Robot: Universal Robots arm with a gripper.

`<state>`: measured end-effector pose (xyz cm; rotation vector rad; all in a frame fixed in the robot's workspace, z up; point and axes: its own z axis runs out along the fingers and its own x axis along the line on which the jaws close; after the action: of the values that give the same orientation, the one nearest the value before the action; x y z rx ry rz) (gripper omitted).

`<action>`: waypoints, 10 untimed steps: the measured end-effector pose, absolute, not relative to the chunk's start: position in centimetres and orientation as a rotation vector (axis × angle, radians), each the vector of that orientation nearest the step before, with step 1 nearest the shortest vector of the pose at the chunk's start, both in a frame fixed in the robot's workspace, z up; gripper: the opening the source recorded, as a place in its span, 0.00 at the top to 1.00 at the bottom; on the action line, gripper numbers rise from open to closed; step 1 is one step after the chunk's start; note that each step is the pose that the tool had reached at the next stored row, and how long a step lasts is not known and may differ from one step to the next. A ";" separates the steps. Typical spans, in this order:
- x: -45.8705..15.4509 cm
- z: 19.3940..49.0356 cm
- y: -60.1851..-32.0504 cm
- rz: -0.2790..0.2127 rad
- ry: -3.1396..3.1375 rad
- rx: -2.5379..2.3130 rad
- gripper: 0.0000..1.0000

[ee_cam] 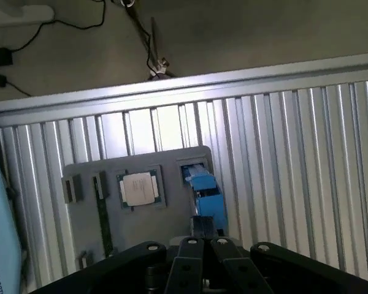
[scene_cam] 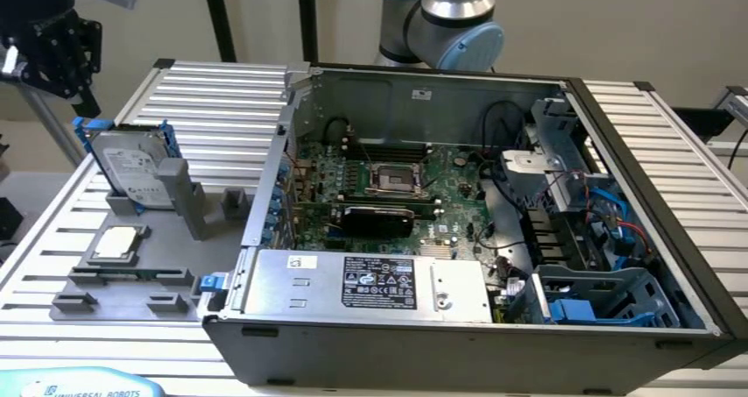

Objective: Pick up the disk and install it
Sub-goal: 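Pick up the disk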

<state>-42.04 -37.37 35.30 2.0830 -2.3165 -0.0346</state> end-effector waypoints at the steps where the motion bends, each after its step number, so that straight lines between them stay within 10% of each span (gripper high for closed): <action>1: -42.0 35.3 -37.4 -0.035 -2.299 2.103 0.89; 10: -42.0 35.3 -37.2 -0.037 -2.189 2.220 0.89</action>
<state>-42.04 -37.20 35.30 2.2202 -2.1890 -0.0374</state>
